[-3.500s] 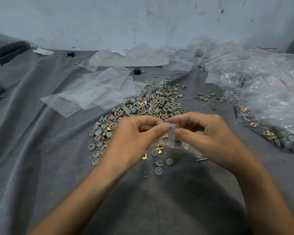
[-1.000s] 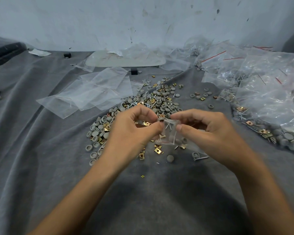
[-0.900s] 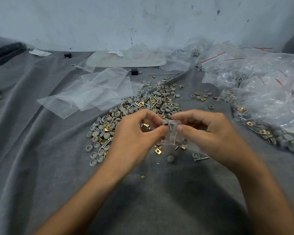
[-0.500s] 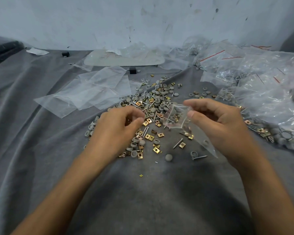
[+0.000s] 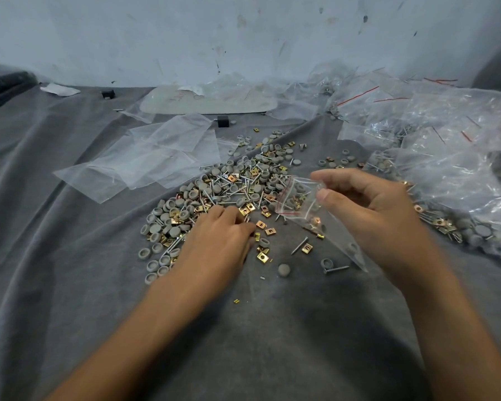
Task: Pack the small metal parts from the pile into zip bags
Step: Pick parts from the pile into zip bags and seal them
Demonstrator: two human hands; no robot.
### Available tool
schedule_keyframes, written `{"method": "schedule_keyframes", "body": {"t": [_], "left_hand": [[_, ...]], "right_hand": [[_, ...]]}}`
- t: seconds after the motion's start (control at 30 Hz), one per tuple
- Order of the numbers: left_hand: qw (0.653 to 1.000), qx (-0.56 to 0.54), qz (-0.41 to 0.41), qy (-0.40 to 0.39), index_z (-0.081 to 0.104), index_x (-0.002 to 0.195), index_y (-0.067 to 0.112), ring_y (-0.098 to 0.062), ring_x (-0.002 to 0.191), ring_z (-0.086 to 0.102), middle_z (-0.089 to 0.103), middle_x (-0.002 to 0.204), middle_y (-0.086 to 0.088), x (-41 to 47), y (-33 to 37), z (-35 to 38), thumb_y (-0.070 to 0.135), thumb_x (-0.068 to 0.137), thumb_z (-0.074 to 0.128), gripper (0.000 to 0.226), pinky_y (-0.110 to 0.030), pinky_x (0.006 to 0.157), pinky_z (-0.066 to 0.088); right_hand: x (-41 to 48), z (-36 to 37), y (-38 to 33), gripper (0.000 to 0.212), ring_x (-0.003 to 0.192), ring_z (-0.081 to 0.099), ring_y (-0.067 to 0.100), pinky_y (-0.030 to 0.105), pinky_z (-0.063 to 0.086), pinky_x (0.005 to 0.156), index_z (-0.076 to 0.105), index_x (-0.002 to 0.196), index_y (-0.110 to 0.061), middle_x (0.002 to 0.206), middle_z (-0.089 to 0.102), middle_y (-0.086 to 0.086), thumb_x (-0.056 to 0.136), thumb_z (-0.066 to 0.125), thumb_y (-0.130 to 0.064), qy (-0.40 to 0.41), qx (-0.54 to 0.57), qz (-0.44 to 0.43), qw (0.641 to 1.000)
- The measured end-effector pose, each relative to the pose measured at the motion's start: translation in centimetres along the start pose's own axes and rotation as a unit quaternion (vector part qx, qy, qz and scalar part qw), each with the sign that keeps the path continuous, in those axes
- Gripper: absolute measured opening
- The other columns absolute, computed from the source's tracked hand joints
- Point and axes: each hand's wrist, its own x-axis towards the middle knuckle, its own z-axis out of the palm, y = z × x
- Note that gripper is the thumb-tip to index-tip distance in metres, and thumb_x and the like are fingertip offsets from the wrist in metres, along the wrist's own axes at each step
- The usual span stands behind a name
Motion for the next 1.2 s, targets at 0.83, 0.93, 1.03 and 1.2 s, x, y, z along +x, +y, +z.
{"method": "schedule_keyframes", "body": {"t": [0.83,0.93,1.03,1.2], "left_hand": [[0.936,-0.331,-0.042,0.112,0.065,0.084,0.036,-0.001,0.060,0.055,0.065,0.079,0.023,0.0,-0.6,-4.3,0.038,0.086,0.075,0.011,-0.020,0.057,0.037],[0.922,-0.369,-0.020,0.117,0.065,0.083,0.036,-0.003,0.056,0.050,0.065,0.075,0.021,-0.2,0.0,-4.9,0.036,0.086,0.077,0.012,-0.025,0.057,0.038],[0.929,-0.355,-0.007,0.105,0.068,0.085,0.038,0.000,0.055,0.052,0.065,0.075,0.025,-0.3,0.6,-4.9,0.037,0.087,0.076,0.008,-0.023,0.056,0.035],[0.926,-0.363,-0.009,0.103,0.073,0.090,0.039,-0.001,0.051,0.051,0.063,0.070,0.029,-0.2,0.5,-4.4,0.039,0.088,0.075,0.003,-0.015,0.052,0.034]], "right_hand": [[-0.3,0.5,-0.6,0.025,0.083,0.072,0.010,0.014,0.054,0.071,0.078,0.106,-0.032,0.094,0.076,-0.002,0.093,0.072,-0.011,-0.052,-0.003,0.034,0.998],[-0.4,0.7,-0.7,0.026,0.084,0.073,0.015,0.018,0.056,0.074,0.078,0.108,-0.031,0.093,0.077,-0.002,0.092,0.072,-0.011,-0.061,-0.018,0.036,0.997],[-0.5,0.9,-0.9,0.025,0.080,0.074,0.010,0.020,0.057,0.073,0.077,0.109,-0.028,0.093,0.077,-0.002,0.092,0.071,-0.010,-0.077,-0.019,0.038,0.996],[-0.6,0.9,-1.1,0.023,0.080,0.073,0.013,0.021,0.057,0.071,0.078,0.107,-0.028,0.090,0.076,-0.004,0.093,0.071,-0.011,-0.081,-0.023,0.042,0.996]]}}
